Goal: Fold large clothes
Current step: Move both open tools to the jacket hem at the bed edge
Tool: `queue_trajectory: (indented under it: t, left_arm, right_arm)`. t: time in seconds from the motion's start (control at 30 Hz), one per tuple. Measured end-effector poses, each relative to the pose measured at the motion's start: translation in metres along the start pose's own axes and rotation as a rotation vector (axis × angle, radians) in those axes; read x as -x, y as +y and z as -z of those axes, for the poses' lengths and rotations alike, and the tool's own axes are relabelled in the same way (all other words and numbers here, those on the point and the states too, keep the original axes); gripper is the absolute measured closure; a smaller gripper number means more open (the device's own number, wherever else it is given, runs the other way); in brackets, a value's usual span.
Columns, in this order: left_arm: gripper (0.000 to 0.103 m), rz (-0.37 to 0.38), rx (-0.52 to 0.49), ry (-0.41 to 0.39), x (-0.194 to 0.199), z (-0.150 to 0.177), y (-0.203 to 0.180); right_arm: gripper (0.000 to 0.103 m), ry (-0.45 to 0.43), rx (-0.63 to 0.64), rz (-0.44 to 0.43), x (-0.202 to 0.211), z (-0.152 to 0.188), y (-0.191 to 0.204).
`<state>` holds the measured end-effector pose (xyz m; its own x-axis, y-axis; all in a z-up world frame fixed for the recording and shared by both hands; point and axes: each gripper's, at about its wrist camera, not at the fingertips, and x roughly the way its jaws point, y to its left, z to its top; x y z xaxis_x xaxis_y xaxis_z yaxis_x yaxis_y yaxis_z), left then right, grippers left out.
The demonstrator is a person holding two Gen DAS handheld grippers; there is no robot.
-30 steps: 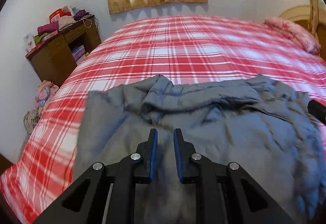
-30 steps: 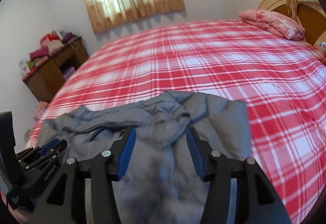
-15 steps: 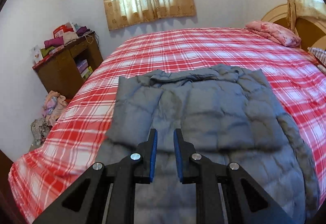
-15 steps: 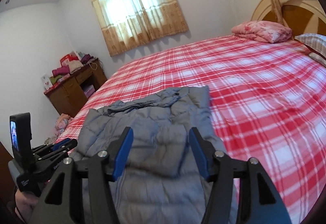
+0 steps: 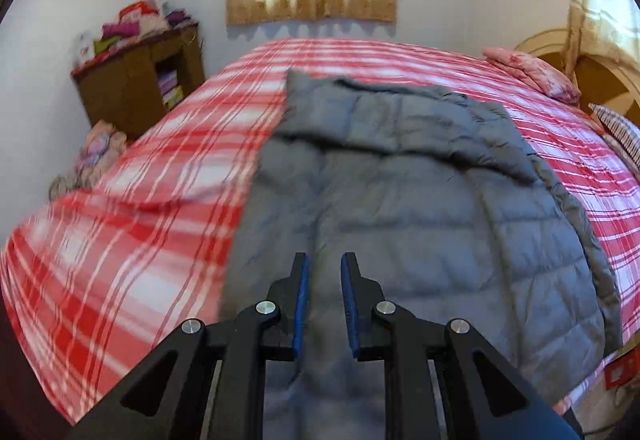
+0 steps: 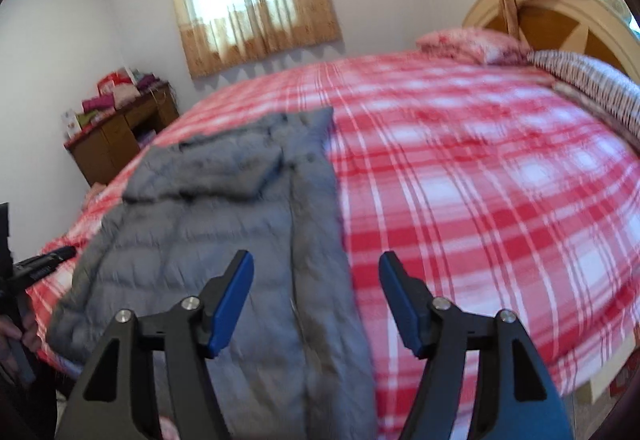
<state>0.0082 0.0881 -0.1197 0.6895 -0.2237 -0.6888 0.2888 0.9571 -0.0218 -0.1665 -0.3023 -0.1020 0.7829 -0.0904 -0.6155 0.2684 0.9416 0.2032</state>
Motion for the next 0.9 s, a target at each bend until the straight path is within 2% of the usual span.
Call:
queue_trajectory:
  t: [0.23, 0.37, 0.53, 0.63, 0.7, 0.83, 0.9]
  left_arm:
    - [0.084, 0.029, 0.158, 0.085, 0.017, 0.039, 0.060]
    - [0.077, 0.021, 0.169, 0.109, 0.023, 0.060, 0.075]
    - [0.071, 0.078, 0.192, 0.123, 0.023, 0.071, 0.080]
    - [0.056, 0.116, 0.198, 0.123, 0.023, 0.068, 0.078]
    - [0.039, 0.109, 0.197, 0.121, 0.022, 0.068, 0.078]
    - [0.038, 0.084, 0.211, 0.175, 0.013, 0.075, 0.081]
    - [0.038, 0.096, 0.208, 0.188, 0.011, 0.076, 0.081]
  right_arm:
    - [0.035, 0.059, 0.058, 0.012, 0.008, 0.036, 0.002]
    - [0.034, 0.087, 0.047, 0.017, 0.006, 0.047, -0.004]
    - [0.034, 0.119, -0.003, 0.010, -0.001, 0.054, -0.009]
    - [0.034, 0.123, 0.009, 0.018, -0.001, 0.056, -0.007]
    - [0.034, 0.125, 0.004, 0.016, -0.001, 0.058, -0.006]
    - [0.034, 0.143, -0.008, 0.018, -0.004, 0.061, -0.008]
    - [0.034, 0.152, -0.009, 0.021, -0.006, 0.061, -0.010]
